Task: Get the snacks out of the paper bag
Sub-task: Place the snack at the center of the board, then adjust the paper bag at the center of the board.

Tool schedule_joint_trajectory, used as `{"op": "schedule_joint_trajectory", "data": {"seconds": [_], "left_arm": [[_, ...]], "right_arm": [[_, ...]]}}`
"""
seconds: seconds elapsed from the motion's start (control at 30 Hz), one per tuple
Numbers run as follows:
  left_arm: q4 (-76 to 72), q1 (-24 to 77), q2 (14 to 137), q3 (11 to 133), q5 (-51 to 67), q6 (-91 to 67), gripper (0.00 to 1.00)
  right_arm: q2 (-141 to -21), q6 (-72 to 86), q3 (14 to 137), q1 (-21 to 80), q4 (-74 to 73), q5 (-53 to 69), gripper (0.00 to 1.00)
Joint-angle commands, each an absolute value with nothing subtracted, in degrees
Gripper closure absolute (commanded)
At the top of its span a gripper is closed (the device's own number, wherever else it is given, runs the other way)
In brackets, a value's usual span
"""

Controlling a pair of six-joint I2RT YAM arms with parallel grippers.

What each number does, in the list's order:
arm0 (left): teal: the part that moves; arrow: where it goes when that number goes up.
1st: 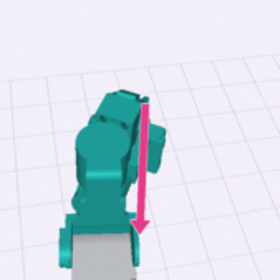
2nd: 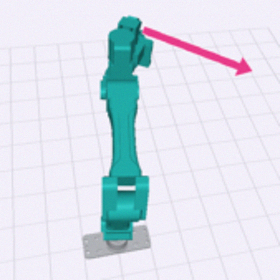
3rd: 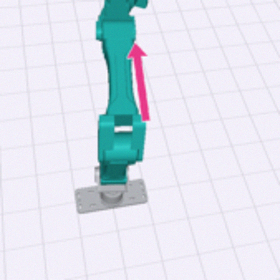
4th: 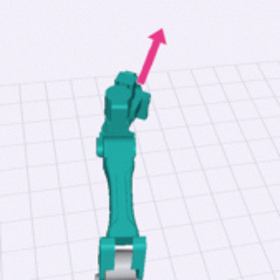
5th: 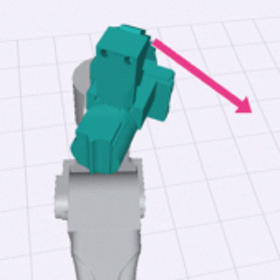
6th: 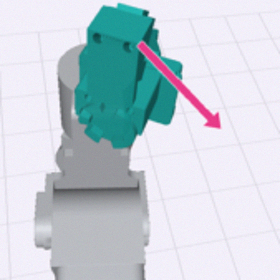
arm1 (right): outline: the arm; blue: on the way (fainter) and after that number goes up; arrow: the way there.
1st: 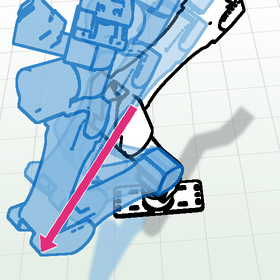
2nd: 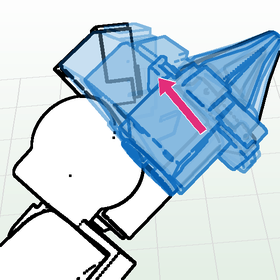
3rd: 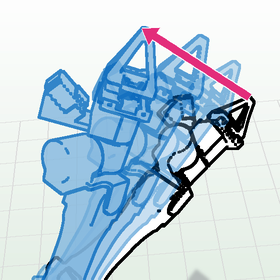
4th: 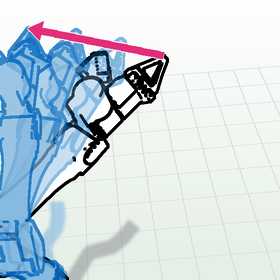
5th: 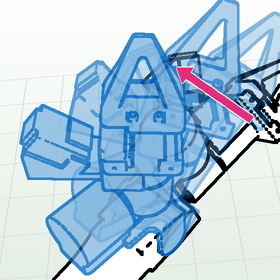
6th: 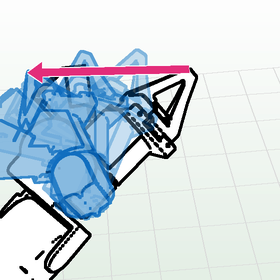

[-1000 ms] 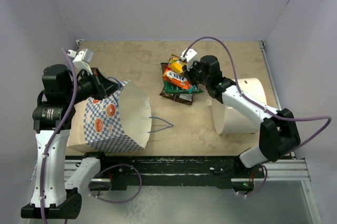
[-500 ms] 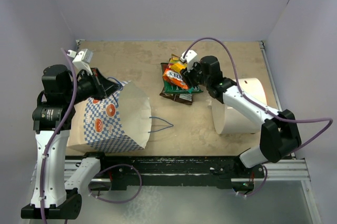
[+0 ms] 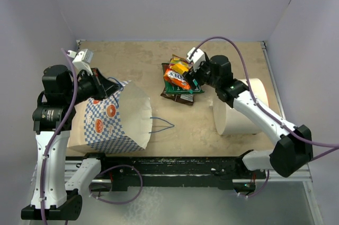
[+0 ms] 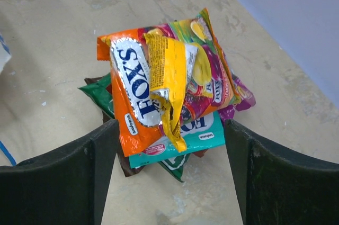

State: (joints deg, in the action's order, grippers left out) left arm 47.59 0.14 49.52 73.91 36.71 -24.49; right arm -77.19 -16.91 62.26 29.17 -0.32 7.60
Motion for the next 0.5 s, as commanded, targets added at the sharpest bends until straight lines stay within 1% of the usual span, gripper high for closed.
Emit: {"op": "schedule_joint_trajectory", "data": {"seconds": [0.0, 0.13, 0.23, 0.37, 0.43, 0.47], "left_arm": [[46.36, 0.26, 49.22, 74.82, 35.6, -24.25, 1.0], [47.05, 0.26, 49.01, 74.8, 35.01, -24.21, 1.0], [46.73, 0.24, 48.55, 74.56, 34.83, -24.78, 1.0], [46.62, 0.26, 48.41, 74.66, 34.63, -25.05, 1.0], [46.74, 0.26, 48.39, 74.84, 34.42, -25.04, 1.0], [46.82, 0.26, 48.38, 74.94, 34.34, -25.12, 1.0]], "right_arm": [[-73.56, -18.76, 65.89, 29.0, -0.13, 12.01, 0.18], [-71.92, -15.64, 65.6, 30.29, 1.56, 18.48, 0.16], [-73.13, -14.35, 65.39, 34.07, 3.49, 22.53, 0.16], [-77.89, -11.36, 66.34, 43.14, 5.39, 20.2, 0.15], [-81.62, -3.81, 66.95, 46.29, 8.21, 16.48, 0.01], [-83.91, -1.78, 67.68, 47.3, 9.2, 15.9, 0.0]]}}
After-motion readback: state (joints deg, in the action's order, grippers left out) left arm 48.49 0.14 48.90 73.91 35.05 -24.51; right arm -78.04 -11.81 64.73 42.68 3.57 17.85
